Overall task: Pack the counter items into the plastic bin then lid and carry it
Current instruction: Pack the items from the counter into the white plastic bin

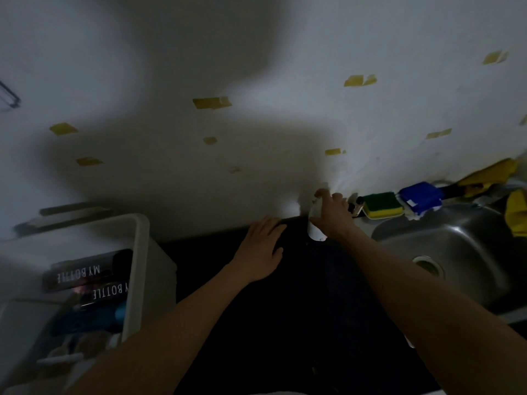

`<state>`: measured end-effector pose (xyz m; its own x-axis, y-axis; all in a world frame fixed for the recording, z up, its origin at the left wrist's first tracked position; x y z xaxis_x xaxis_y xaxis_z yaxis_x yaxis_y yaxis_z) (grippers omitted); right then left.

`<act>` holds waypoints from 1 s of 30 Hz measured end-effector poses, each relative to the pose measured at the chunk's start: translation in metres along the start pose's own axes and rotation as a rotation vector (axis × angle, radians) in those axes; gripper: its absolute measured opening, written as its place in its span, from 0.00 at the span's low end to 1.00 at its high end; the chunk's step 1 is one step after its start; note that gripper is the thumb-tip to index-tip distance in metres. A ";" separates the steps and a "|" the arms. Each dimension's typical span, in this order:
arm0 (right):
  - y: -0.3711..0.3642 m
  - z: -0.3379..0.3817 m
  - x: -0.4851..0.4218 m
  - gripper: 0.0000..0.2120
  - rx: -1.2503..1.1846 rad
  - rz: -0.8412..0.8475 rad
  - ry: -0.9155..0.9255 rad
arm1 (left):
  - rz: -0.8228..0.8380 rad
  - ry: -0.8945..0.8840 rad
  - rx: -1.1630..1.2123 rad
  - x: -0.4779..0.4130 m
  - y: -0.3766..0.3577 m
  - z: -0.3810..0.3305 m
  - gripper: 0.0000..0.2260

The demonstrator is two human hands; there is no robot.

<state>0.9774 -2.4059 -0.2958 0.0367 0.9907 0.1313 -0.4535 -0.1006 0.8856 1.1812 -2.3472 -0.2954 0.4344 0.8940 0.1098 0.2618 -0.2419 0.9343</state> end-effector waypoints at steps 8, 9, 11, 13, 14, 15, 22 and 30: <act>-0.006 0.015 0.023 0.26 0.165 -0.019 0.158 | -0.009 0.008 0.069 0.002 0.004 -0.002 0.24; -0.007 0.016 0.027 0.26 0.163 -0.017 0.169 | -0.025 0.012 0.096 0.004 0.007 -0.003 0.23; -0.008 0.020 0.035 0.27 0.116 -0.011 0.178 | -0.050 0.013 0.124 0.009 0.011 0.000 0.21; -0.007 0.027 0.043 0.29 0.067 -0.014 0.198 | -0.058 0.021 0.135 0.013 0.013 0.004 0.21; -0.004 0.032 0.049 0.29 0.043 -0.021 0.217 | -0.062 0.026 0.137 0.016 0.015 0.006 0.21; -0.001 0.039 0.054 0.30 0.015 -0.029 0.241 | -0.067 0.031 0.143 0.019 0.018 0.007 0.21; 0.033 0.109 0.086 0.30 -0.160 -0.153 0.399 | -0.051 0.109 0.514 0.050 0.060 0.006 0.25; 0.080 0.206 0.127 0.29 -0.293 -0.310 0.549 | -0.206 0.092 0.743 0.110 0.144 0.011 0.19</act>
<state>1.1291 -2.3071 -0.1169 -0.2177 0.8807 -0.4206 -0.7192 0.1466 0.6791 1.2759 -2.2876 -0.1529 0.2492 0.9683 0.0170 0.8529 -0.2278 0.4698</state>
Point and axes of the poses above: each hand's wrist, its own x-axis away from the middle knuckle, its own y-axis out of the back of the hand, z = x × y, the point moved 4 cm from there along -x, towards the middle knuckle, and after that the axes turned 6 degrees about y, right-handed, at the moved point
